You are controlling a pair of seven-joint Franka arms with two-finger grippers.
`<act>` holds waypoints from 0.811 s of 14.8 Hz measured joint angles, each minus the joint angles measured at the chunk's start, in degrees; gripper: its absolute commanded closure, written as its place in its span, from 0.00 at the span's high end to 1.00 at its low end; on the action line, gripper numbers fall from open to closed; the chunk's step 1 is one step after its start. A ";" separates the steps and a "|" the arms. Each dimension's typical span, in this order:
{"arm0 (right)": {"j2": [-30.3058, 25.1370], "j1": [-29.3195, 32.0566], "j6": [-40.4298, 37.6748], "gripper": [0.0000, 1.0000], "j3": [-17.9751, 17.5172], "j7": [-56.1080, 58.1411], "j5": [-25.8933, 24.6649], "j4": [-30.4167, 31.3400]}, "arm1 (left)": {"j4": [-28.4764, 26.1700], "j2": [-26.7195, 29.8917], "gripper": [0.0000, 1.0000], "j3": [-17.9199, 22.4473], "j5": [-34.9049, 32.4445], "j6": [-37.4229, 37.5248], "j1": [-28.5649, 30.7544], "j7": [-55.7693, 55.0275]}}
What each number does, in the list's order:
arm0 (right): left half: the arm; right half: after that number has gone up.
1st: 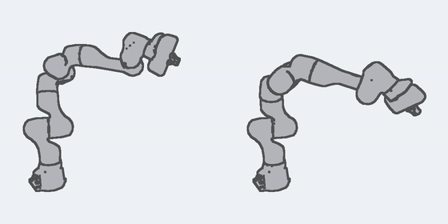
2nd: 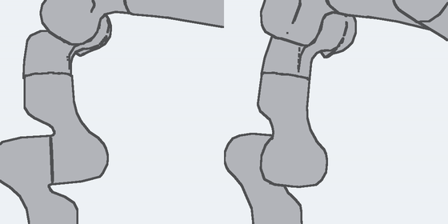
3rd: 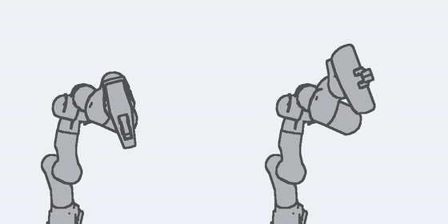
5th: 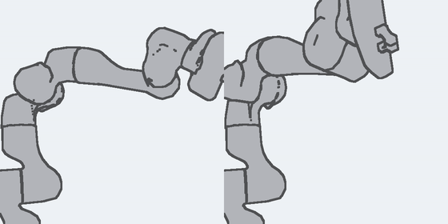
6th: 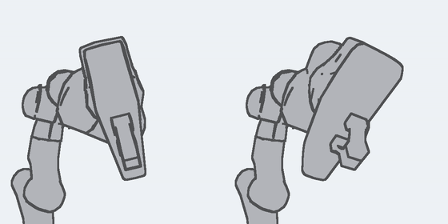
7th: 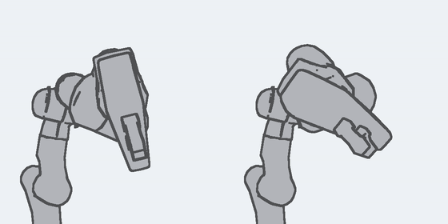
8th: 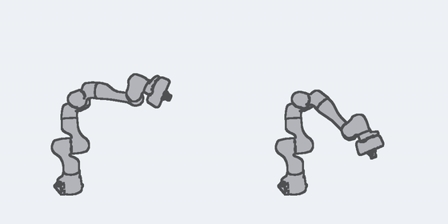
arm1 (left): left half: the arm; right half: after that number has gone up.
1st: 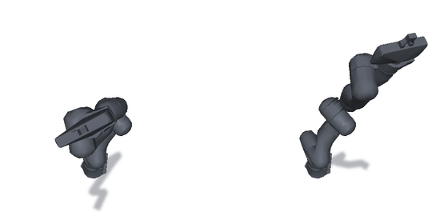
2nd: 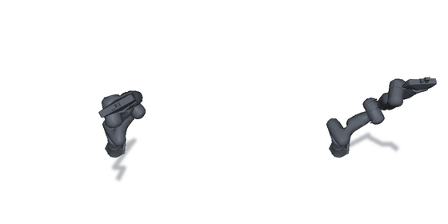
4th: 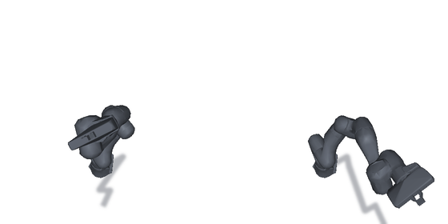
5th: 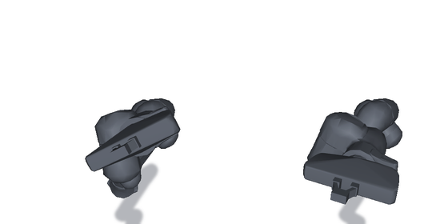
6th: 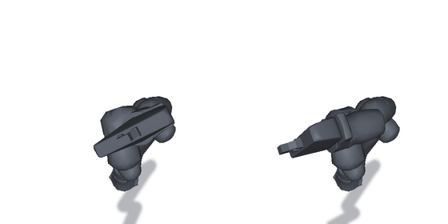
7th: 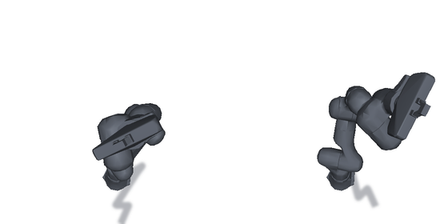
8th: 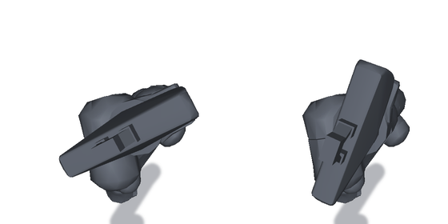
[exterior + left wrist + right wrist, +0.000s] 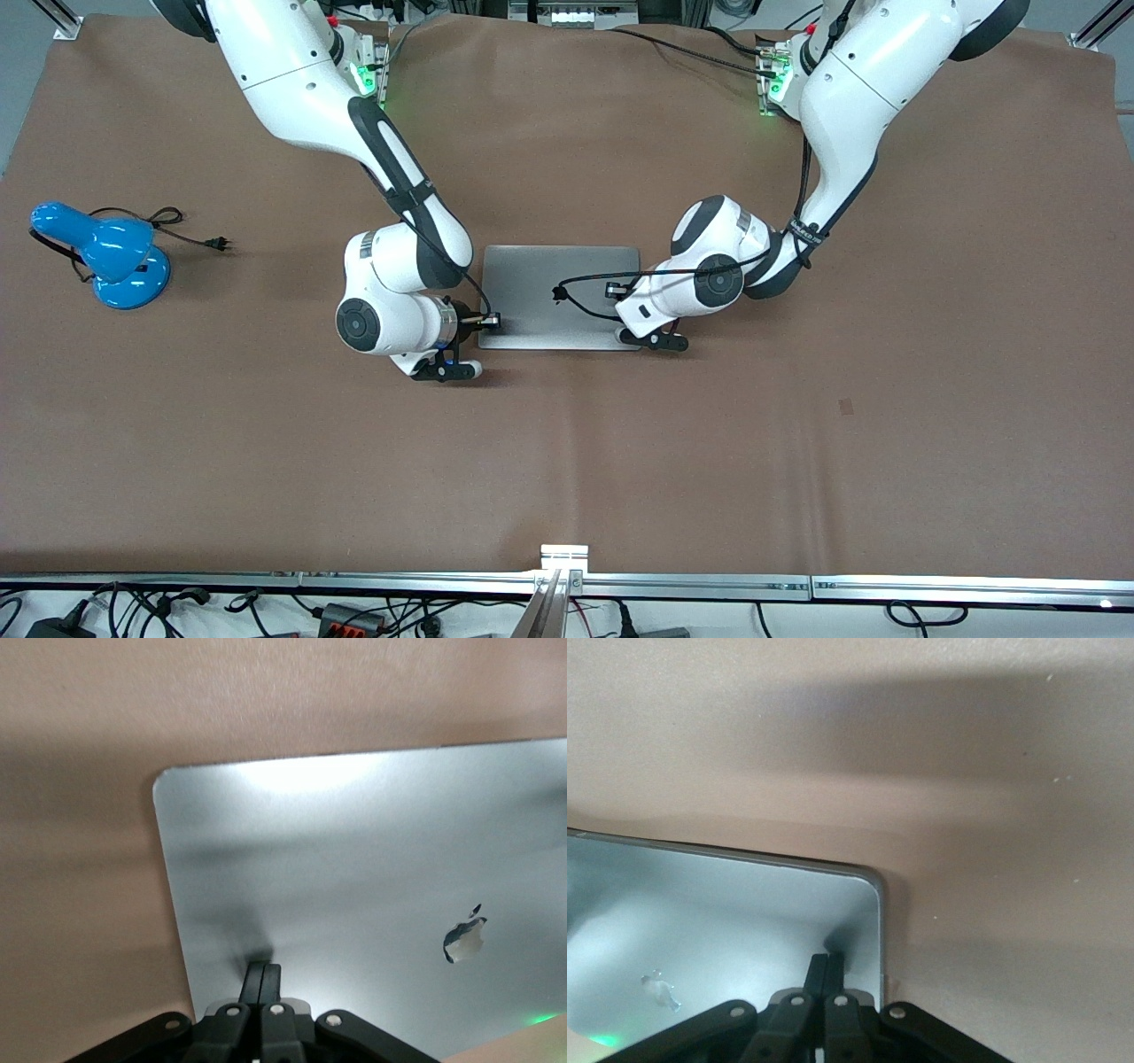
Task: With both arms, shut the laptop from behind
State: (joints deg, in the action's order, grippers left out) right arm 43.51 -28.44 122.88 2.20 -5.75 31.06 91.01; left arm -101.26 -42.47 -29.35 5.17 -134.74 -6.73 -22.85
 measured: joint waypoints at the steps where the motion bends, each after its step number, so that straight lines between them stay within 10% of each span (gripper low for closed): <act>1: 0.00 -0.01 0.09 0.00 0.00 0.00 -0.38 -0.05 | 0.42 0.37 0.05 0.01 -0.10 0.70 0.16 0.00; 7: -1.25 -0.06 -1.65 0.00 2.39 0.00 -2.89 -2.98 | 1.50 9.30 0.00 0.08 -0.25 12.51 2.09 -1.70; 12: -9.37 0.23 -19.34 0.00 9.66 0.04 -11.29 -11.21 | 1.87 19.22 0.01 0.17 -0.32 25.40 8.22 -0.76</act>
State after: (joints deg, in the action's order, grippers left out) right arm 34.14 -28.21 103.54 11.85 -5.71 19.77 79.81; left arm -99.40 -23.24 -29.18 4.85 -109.34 1.49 -23.61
